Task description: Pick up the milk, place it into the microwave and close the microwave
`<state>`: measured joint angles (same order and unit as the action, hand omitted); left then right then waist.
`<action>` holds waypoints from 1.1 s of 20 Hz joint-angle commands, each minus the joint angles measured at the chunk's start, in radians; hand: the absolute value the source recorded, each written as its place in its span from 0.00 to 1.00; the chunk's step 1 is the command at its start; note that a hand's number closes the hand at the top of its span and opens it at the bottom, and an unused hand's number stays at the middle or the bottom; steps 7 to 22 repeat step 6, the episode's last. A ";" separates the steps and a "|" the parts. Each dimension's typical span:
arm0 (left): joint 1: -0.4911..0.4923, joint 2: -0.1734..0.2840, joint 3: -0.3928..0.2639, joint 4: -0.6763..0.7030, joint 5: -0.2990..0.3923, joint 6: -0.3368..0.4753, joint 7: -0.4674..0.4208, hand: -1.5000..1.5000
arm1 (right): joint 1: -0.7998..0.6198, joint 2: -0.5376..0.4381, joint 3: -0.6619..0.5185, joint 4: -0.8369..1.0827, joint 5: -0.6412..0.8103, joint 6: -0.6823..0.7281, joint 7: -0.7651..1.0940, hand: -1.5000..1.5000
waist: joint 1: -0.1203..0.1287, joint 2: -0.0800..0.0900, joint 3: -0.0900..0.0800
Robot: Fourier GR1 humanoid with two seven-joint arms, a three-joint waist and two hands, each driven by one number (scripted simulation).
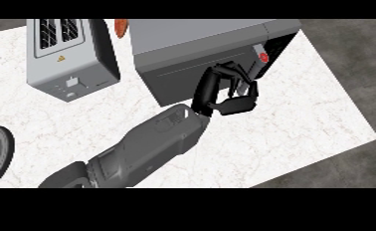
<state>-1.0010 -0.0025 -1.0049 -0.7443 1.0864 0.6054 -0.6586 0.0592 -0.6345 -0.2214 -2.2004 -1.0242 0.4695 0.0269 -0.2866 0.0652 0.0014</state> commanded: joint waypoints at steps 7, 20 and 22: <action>0.067 0.002 0.055 0.179 0.076 0.030 -0.002 0.00 | 0.046 -0.014 -0.032 -0.039 -0.025 -0.010 0.019 0.00 | 0.051 0.004 -0.002; 0.067 0.002 0.055 0.179 0.076 0.030 -0.002 0.00 | 0.046 -0.014 -0.032 -0.039 -0.025 -0.010 0.019 0.00 | 0.051 0.004 -0.002; 0.067 0.002 0.055 0.179 0.076 0.030 -0.002 0.00 | 0.046 -0.014 -0.032 -0.039 -0.025 -0.010 0.019 0.00 | 0.051 0.004 -0.002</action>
